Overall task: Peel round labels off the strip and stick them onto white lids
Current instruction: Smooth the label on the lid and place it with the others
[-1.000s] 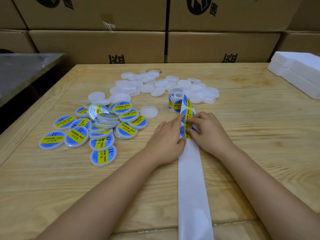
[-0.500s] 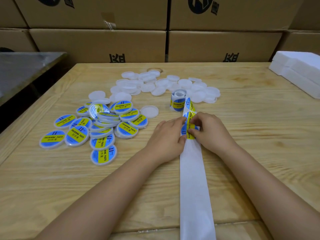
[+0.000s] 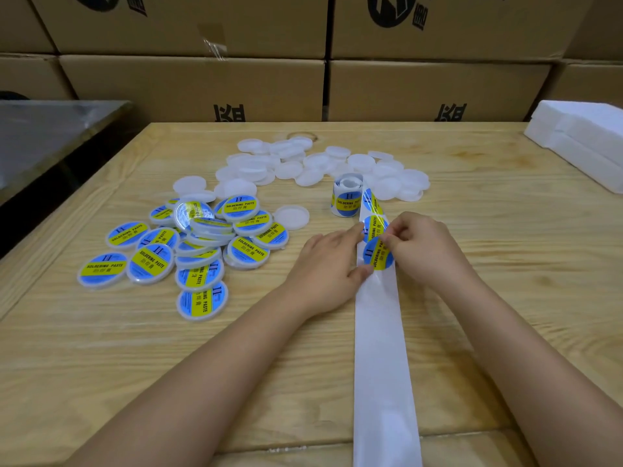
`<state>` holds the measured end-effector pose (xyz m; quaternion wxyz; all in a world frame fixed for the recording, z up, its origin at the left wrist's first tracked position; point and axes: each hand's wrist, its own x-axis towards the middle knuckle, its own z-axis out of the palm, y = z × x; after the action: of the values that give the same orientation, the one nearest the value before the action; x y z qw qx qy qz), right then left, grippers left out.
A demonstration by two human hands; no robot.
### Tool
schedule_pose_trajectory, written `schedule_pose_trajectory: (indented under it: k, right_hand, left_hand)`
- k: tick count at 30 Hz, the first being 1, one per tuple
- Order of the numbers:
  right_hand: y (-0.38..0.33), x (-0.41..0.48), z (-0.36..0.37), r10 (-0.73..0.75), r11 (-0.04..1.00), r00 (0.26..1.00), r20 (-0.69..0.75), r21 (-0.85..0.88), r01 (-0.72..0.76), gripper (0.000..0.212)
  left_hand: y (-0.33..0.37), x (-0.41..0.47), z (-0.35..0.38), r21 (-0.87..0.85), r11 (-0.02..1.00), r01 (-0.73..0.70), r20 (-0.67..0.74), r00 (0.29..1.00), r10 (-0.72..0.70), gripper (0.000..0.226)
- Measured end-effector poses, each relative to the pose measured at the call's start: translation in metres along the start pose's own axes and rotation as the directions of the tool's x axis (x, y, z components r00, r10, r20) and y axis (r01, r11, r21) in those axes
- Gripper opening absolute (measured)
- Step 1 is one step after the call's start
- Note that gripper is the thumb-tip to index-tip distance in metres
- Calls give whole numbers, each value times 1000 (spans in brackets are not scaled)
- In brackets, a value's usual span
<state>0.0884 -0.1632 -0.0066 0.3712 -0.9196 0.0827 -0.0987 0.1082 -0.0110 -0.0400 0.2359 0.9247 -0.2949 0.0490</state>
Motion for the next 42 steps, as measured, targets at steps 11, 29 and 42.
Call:
schedule_pose_trajectory:
  k: [11, 29, 42]
  right_hand:
    - [-20, -2, 30, 89, 522, 996, 15, 851, -59, 9]
    - [-4, 7, 34, 94, 318, 995, 30, 946, -58, 14]
    - [-3, 7, 29, 20, 199, 996, 90, 976, -92, 14]
  left_hand:
    - [0, 1, 3, 9, 1000, -8, -1, 1000, 8, 46]
    - [-17, 2, -9, 260, 930, 258, -264, 946, -189, 31]
    - [-7, 3, -23, -507, 858, 81, -402, 858, -319, 15]
